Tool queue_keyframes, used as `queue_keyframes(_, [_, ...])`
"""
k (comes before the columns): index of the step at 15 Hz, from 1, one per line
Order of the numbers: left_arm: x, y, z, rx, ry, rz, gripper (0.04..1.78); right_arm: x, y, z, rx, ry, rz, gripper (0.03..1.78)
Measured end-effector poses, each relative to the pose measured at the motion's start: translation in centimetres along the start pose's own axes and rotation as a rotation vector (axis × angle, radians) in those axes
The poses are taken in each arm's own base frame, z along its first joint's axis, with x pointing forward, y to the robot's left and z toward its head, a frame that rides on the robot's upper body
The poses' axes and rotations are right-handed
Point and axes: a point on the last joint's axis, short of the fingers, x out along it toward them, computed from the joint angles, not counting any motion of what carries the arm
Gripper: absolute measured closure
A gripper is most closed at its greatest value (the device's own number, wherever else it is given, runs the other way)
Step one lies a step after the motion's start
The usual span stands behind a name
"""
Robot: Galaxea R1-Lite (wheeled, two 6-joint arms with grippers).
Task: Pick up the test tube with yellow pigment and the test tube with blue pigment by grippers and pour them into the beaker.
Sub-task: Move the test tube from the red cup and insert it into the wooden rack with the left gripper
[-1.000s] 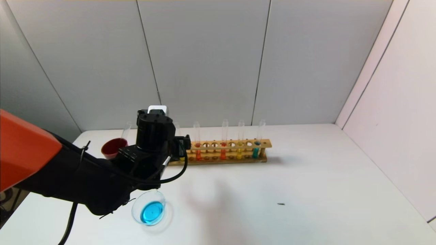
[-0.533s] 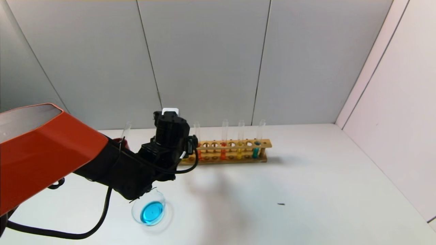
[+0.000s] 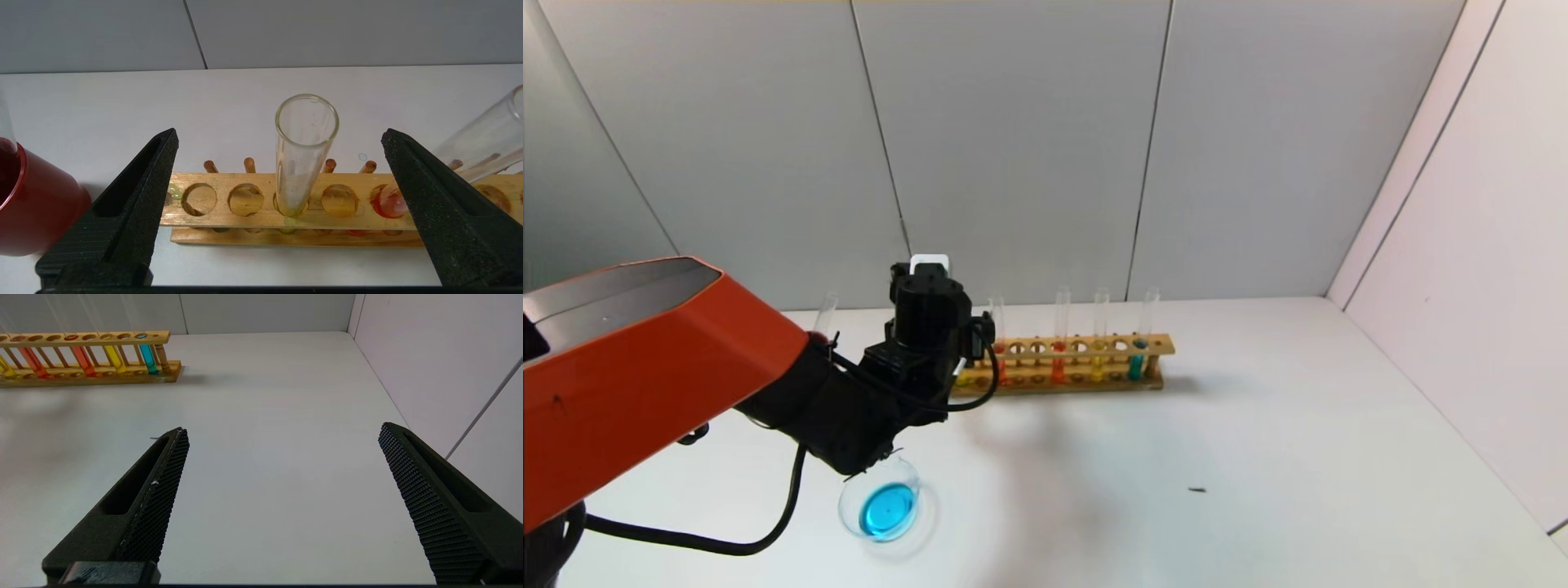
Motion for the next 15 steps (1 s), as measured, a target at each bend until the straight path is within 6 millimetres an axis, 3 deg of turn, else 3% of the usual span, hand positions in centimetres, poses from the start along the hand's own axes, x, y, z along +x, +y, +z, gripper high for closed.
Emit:
queue_keyframes(10, [0.4, -0.2, -1.3, 0.041, -0.065, -0.01, 0.13, 0.0, 0.0, 0.0, 0.0, 0.0, 0.0, 0.11])
queue_keyframes(12, [0.4, -0.2, -1.4, 0.042, -0.063, -0.009, 0.28, 0.0, 0.0, 0.0, 0.0, 0.0, 0.0, 0.11])
queue_keyframes(15, [0.3, -0.2, -1.3, 0.037, -0.066, -0.01, 0.71, 0.0, 0.0, 0.0, 0.0, 0.0, 0.0, 0.11])
